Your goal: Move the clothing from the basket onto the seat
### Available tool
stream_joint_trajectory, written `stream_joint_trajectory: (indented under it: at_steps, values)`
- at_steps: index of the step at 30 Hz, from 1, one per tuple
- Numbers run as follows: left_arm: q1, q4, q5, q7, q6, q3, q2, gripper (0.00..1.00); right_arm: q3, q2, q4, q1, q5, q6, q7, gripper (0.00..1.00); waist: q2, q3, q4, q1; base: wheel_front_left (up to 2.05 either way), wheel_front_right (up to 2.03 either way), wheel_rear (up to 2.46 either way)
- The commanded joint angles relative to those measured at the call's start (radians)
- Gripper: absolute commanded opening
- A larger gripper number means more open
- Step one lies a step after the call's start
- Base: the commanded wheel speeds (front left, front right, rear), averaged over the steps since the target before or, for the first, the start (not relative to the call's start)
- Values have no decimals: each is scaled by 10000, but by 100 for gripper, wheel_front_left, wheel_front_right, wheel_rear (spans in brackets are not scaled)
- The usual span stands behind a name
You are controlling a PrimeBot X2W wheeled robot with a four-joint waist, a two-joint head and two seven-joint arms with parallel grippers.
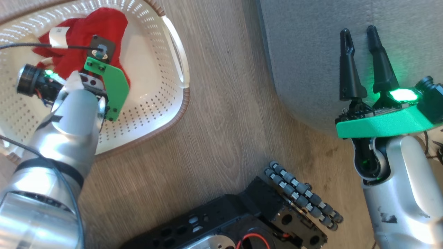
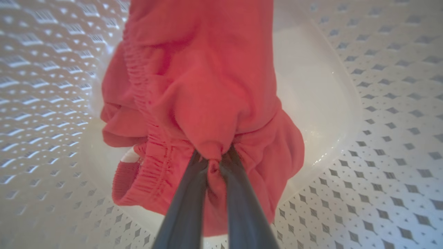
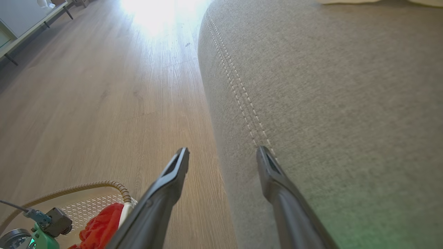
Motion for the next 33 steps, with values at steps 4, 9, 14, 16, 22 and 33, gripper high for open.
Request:
stream_joint_trajectory:
  at_steps: [4, 9, 14, 16, 22, 33]
  values:
    - [741, -116, -271, -966, -56, 260, -188, 0, 0, -235, 105, 349, -125, -76, 94, 100, 0, -998, 449, -1, 0, 0, 0]
    - [1364, -120, -691, -2142, -258, 435, -565, 0, -172, -364, 188, 596, -306, -76, 94, 100, 0, -2305, 981, -1, 0, 0, 0]
    - [1944, -234, -1106, -3130, -469, 580, -787, 0, -201, -496, 337, 968, -516, -76, 94, 100, 0, -3643, 1471, -1, 0, 0, 0]
    - [2234, -438, -1296, -3353, -608, 647, -835, 0, -239, -525, 382, 1126, -578, -76, 94, 100, 0, -4155, 1669, -1, 0, 0, 0]
    - [3324, -2259, -1558, -3494, -662, 725, -886, 0, -315, -629, 536, 1653, -799, -76, 94, 100, 0, -5462, 2302, -1, 0, 0, 0]
    - [5803, -7632, -1189, -3499, -363, 2383, -891, 0, -364, -579, 769, 2420, -1164, -76, 94, 100, 0, -7348, 3011, -1, 0, 0, 0]
